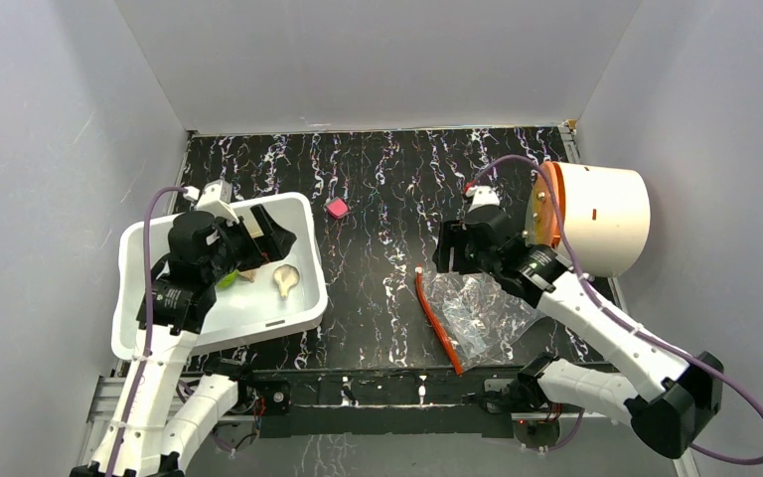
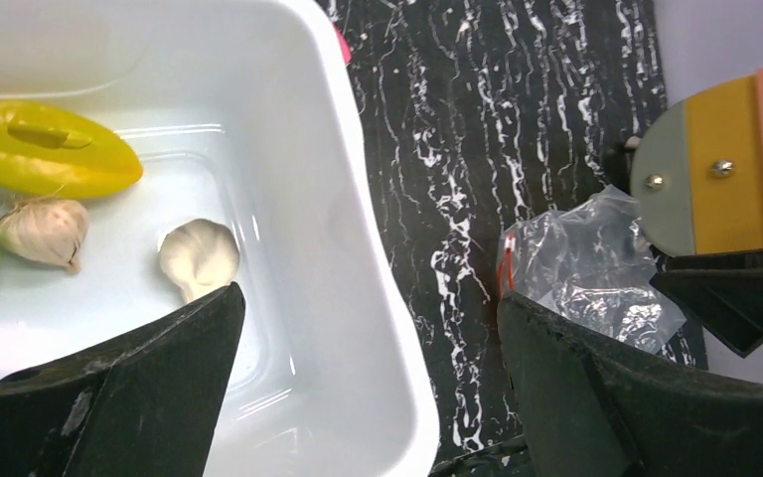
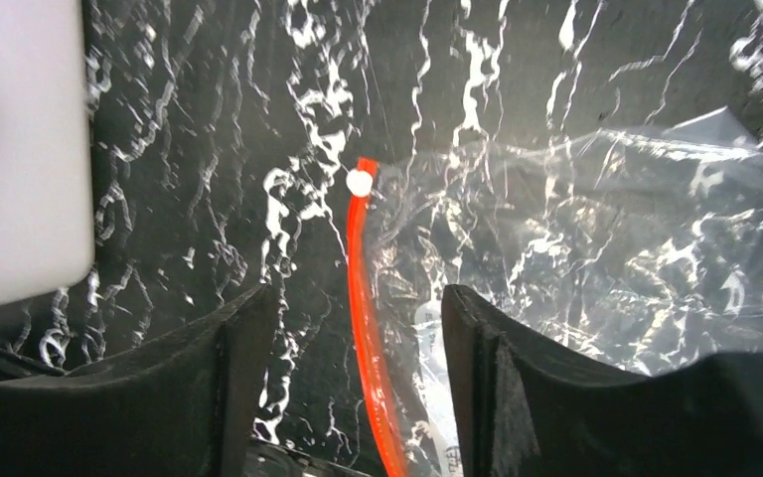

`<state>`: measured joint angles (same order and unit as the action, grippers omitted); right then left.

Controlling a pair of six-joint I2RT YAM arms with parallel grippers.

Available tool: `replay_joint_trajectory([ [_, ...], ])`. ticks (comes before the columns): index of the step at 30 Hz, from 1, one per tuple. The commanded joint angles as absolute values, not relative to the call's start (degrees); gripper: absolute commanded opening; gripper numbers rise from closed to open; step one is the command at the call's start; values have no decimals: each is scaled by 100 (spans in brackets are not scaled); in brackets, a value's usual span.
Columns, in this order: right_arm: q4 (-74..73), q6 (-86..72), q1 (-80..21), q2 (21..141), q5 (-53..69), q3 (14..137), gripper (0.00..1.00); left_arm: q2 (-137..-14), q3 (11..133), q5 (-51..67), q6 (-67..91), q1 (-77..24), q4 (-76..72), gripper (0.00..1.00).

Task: Place the food in the zip-top bag and seal the zipper
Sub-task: Pick up the zipper food storage bag at the center of the board.

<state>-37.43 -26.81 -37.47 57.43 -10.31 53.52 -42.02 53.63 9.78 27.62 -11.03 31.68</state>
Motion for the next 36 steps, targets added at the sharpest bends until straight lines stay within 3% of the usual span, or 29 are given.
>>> replay_joint_trajectory([
  [1, -3612, -2762, -3752, 6137, -792, 5156, 54, -4197, 5282, 746, 2721, -1124, 3268, 98],
  [8, -3683, -3069, -3794, 6400, -552, 4668, 40, -3827, 5235, 432, 2837, -1121, 3128, 98],
  [18, -3236, -3290, -4093, 6630, -272, 4017, 42, -3874, 5325, 657, 2813, -1125, 3252, 98],
  [24, -2911, -3401, -4342, 7020, -272, 3889, 45, -4268, 5539, 1716, 2735, -1125, 3411, 98],
  [32, -2663, -3298, -4531, 7576, -698, 3964, 43, -3911, 5345, 2665, 2602, -1125, 2982, 98],
  [36, -2616, -3215, -4552, 7701, -973, 4007, 30, -3814, 5323, 2841, 2541, -1125, 3004, 98],
])
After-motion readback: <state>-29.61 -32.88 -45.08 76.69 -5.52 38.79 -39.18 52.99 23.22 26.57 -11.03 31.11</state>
